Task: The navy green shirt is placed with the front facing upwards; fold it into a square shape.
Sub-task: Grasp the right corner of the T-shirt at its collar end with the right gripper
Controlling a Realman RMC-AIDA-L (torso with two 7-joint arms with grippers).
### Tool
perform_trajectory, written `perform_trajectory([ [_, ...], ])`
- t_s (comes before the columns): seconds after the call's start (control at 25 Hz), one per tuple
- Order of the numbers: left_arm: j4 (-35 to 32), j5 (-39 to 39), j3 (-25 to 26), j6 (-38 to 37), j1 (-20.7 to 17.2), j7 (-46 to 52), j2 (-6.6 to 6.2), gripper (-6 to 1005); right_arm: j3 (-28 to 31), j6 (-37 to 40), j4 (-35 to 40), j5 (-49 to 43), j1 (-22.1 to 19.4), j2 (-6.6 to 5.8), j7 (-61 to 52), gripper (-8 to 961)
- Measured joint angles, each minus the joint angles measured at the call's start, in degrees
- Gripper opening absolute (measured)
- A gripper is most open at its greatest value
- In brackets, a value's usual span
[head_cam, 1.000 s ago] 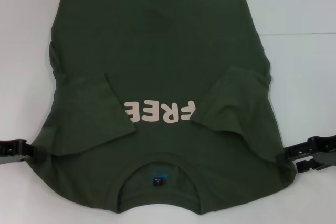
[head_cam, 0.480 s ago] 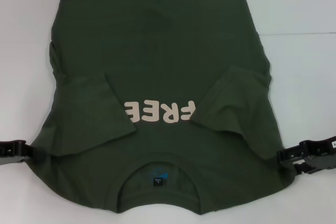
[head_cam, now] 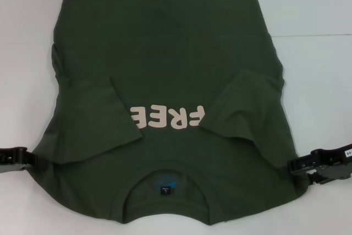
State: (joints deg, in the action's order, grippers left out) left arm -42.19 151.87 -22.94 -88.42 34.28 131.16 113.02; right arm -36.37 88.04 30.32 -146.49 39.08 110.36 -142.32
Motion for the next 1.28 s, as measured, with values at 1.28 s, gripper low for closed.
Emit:
perform_trajectory([
  [1.28,0.00,-0.08,0.00,0.00,0.13,-0.03,0.09,29,-0.56,0.07,-0.88,1.29,-0.30,-0.50,-0.14,790],
])
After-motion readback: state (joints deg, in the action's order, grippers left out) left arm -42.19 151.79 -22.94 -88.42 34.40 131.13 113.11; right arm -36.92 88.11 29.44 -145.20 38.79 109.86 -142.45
